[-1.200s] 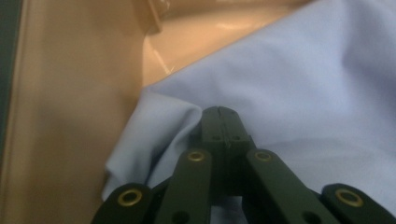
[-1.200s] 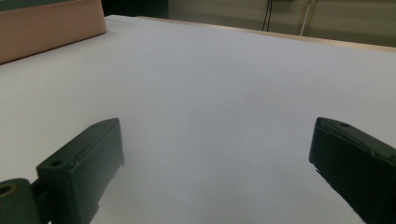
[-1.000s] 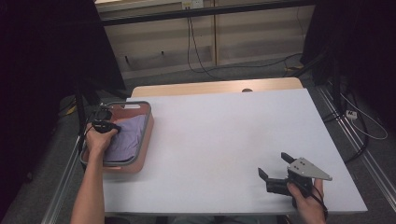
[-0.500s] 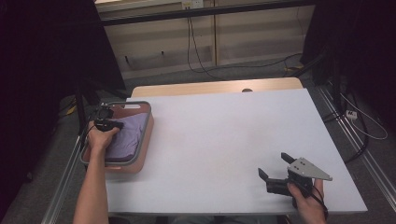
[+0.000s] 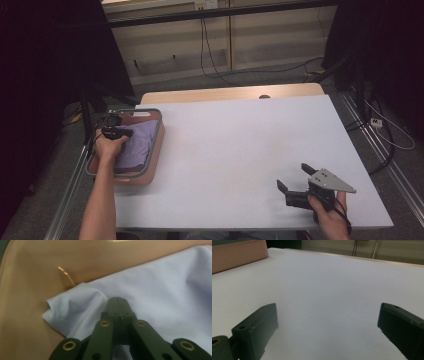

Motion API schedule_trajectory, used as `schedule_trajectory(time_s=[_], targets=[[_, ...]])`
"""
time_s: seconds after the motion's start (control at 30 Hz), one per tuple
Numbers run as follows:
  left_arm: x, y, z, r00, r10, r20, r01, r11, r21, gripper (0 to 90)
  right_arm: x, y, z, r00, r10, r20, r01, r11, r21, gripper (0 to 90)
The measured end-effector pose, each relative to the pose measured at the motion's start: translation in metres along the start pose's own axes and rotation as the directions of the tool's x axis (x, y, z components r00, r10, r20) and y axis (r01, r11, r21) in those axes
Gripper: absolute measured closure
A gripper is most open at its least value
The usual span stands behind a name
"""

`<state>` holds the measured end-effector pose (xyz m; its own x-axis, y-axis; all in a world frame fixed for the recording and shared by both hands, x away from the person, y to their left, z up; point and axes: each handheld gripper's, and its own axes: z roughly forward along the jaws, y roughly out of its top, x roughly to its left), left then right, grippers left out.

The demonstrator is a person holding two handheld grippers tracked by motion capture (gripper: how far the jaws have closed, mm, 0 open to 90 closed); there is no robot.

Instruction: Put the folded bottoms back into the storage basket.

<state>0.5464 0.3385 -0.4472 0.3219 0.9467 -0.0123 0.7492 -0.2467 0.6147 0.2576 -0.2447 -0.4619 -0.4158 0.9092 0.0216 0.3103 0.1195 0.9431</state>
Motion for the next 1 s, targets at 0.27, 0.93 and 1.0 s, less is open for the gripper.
schedule_trajectory(time_s=[0.27,0.93,1.0], targets=[[-0.002,-0.005,-0.006,0.9991,0.007,0.042,-0.008,0.9999,0.007,89.1,0.000,0.000,0.000,1.0000,-0.002,0.000,0.002,1.000,0.001,2.8],[0.002,-0.003,-0.036,0.9928,0.014,0.119,0.010,0.9803,-0.197,67.3,-0.002,-0.001,-0.001,0.9999,0.009,-0.006,-0.009,1.000,-0.001,2.8],[0.001,-0.003,-0.038,0.9931,0.021,0.115,0.004,0.9775,-0.211,65.5,-0.002,-0.001,0.000,0.9999,0.010,-0.006,-0.010,1.000,-0.001,2.8]])
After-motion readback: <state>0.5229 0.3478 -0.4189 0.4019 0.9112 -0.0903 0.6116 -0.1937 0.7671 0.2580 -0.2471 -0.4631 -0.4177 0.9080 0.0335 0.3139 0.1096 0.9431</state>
